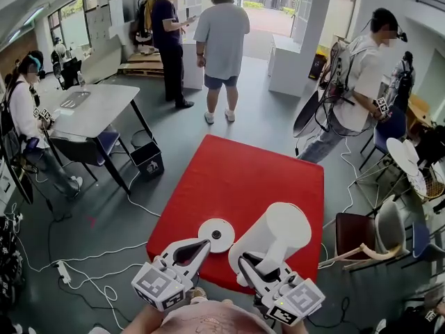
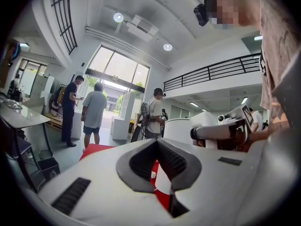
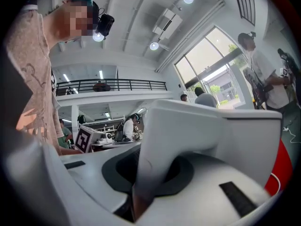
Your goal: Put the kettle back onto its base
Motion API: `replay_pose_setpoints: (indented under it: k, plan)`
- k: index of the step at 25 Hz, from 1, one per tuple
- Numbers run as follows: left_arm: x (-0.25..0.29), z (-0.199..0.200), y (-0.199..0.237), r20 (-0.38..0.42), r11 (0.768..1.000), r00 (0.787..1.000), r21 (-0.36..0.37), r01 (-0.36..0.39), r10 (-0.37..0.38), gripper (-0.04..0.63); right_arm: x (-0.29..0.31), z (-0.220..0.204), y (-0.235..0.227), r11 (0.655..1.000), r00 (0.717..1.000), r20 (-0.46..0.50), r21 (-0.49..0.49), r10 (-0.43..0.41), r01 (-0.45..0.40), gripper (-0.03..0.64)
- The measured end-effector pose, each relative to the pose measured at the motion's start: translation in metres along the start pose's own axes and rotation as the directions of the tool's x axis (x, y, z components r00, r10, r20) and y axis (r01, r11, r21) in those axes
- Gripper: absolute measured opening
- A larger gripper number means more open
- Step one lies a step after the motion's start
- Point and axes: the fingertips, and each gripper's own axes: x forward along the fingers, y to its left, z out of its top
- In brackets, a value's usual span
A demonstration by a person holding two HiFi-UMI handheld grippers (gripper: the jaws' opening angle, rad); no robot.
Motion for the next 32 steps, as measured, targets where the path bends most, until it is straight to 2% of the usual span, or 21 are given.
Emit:
replay_pose_setpoints:
  k: [8, 20, 25, 32]
  plan:
    - [0.007, 0.0, 0.018, 0.008, 1.0, 1.0, 0.002, -0.007, 0.007, -0.015, 0.029, 0.0, -0.017, 1.0, 1.0, -0.002, -0.009, 0.023, -0.023, 0.057]
    - [-0.004, 0.001, 0.046, 0.01, 0.999, 0.999, -0.003, -0.045, 0.045, -0.015, 0.104, 0.013, -0.032, 0.995, 0.995, 0.005, 0.002, 0.098, -0.098, 0.057]
    - [-0.008, 0.002, 0.053, 0.011, 0.998, 0.998, -0.003, -0.062, 0.062, -0.015, 0.123, 0.023, -0.045, 0.995, 0.995, 0.016, -0.018, 0.098, -0.098, 0.057]
    - [-0.01, 0.001, 0.062, 0.006, 0.997, 0.997, -0.003, -0.075, 0.075, -0.015, 0.139, 0.011, -0.056, 0.994, 0.994, -0.005, -0.013, 0.106, -0.106, 0.057]
